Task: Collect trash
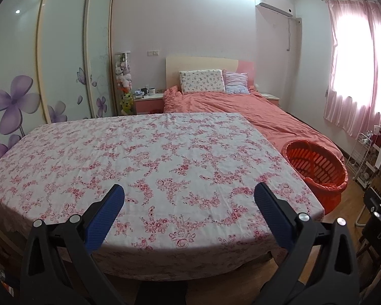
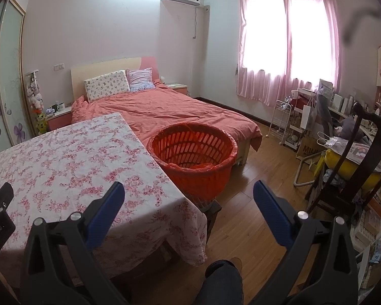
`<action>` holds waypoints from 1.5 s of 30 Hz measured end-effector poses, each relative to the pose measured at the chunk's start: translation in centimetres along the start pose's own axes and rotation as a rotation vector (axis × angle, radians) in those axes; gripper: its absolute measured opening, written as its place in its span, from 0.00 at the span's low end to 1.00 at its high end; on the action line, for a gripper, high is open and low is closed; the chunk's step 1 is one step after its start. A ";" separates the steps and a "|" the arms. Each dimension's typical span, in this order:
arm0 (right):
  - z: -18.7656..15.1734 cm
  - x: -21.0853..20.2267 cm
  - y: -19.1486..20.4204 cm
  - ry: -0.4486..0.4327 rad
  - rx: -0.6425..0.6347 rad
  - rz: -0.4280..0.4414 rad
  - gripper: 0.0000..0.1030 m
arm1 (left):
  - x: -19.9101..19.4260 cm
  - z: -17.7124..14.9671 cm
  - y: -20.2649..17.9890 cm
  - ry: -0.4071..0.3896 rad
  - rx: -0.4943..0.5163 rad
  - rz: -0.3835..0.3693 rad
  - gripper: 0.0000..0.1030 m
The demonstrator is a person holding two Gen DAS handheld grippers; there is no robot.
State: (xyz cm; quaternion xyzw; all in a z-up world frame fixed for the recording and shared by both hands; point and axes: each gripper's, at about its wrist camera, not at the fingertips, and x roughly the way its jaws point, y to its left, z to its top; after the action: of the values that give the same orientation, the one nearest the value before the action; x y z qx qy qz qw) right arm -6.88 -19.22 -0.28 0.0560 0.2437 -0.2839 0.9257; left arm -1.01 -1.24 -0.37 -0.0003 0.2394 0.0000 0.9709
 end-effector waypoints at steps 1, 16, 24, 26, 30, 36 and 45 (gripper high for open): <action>0.0 0.0 0.0 0.002 0.000 0.000 0.96 | -0.1 0.0 0.0 -0.002 0.000 0.000 0.98; 0.0 0.2 0.0 0.005 0.000 -0.006 0.96 | -0.6 0.5 -0.8 -0.028 0.021 -0.021 0.98; 0.1 0.2 0.1 0.007 0.001 -0.005 0.96 | -0.7 0.5 -0.9 -0.025 0.022 -0.019 0.98; 0.1 0.3 0.0 0.006 0.000 -0.005 0.96 | -0.6 0.5 -0.8 -0.024 0.021 -0.020 0.98; 0.1 0.3 0.0 0.006 -0.001 -0.005 0.96 | -0.7 0.5 -0.9 -0.024 0.021 -0.019 0.98; 0.1 0.3 0.0 0.006 0.000 -0.005 0.96 | -0.6 0.5 -0.8 -0.023 0.020 -0.018 0.98; 0.1 0.3 0.0 0.007 -0.001 -0.005 0.96 | -0.5 0.4 -0.7 -0.020 0.019 -0.017 0.98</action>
State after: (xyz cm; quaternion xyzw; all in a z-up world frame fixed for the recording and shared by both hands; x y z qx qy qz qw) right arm -6.60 -19.36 -0.29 0.0559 0.2472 -0.2858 0.9242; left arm -1.32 -1.95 0.20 0.0068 0.2299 -0.0108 0.9731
